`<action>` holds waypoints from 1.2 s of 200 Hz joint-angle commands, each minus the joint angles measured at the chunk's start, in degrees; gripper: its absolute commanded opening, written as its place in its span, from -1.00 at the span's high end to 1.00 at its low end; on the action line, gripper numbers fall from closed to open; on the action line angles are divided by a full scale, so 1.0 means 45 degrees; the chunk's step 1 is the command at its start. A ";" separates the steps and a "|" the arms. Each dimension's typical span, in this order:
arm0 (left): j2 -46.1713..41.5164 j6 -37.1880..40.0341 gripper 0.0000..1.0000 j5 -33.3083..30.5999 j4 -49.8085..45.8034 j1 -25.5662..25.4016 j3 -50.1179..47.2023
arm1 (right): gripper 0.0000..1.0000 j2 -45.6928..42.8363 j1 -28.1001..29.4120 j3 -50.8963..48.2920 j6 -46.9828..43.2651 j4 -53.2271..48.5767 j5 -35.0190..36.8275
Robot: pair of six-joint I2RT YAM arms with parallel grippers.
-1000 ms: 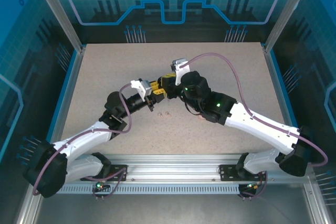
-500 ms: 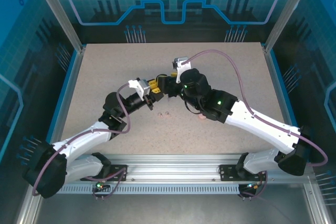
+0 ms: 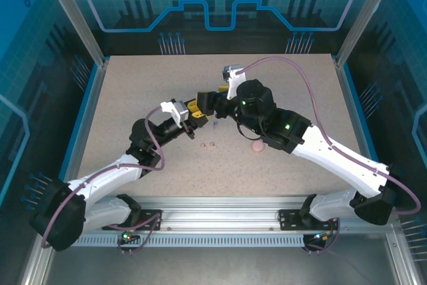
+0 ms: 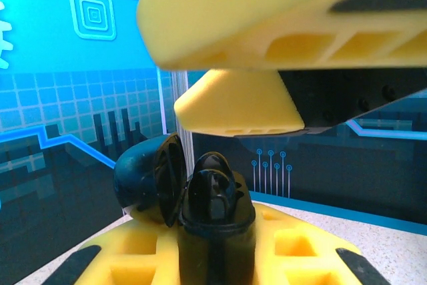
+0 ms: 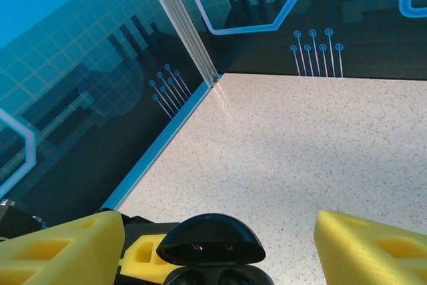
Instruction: Insert wireless bluetooth earbuds into charging case
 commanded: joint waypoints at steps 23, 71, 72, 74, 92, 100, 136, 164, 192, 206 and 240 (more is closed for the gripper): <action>0.0099 0.0003 1.00 0.0342 0.0585 -0.0081 -0.0098 | -0.52 -0.0407 -0.0639 0.0688 0.0208 -0.0879 -0.0356; 0.0453 0.0370 1.00 0.0751 0.0258 -0.0068 -0.0079 | -0.45 0.0852 -0.1777 0.2722 0.0338 -0.3419 -0.1923; 0.0466 0.0378 1.00 0.0774 0.0239 -0.0066 -0.0079 | -0.44 0.0903 -0.1793 0.2762 0.0329 -0.3469 -0.1959; 0.0476 0.0408 1.00 0.0776 0.0226 -0.0084 -0.0064 | -0.44 0.0939 -0.1830 0.2802 0.0324 -0.3503 -0.1978; 0.0621 0.0577 1.00 0.0930 -0.0045 -0.0077 0.0033 | -0.35 0.1545 -0.2160 0.3596 0.0244 -0.4182 -0.2524; 0.0652 0.0680 1.00 0.0989 -0.0170 -0.0079 0.0075 | -0.27 0.1854 -0.2283 0.3984 0.0222 -0.4524 -0.2767; 0.0810 0.1081 1.00 0.1157 -0.0559 -0.0093 0.0286 | 0.19 0.3037 -0.2653 0.5134 0.0046 -0.5445 -0.3557; 0.0956 0.1362 1.00 0.1289 -0.0764 -0.0070 0.0481 | 0.40 0.3833 -0.2769 0.5754 -0.0061 -0.5901 -0.4004; 0.1098 0.1434 1.00 0.1302 -0.0753 -0.0074 0.0663 | 0.50 0.4512 -0.2791 0.6289 -0.0167 -0.6391 -0.4343; 0.1196 0.1459 1.00 0.1280 -0.0655 -0.0068 0.0726 | 0.53 0.4711 -0.2780 0.6320 -0.0196 -0.6561 -0.4527; 0.1318 0.1576 1.00 0.1040 -0.0638 -0.0083 0.0931 | 0.60 0.4434 -0.2634 0.5523 -0.0265 -0.6644 -0.4672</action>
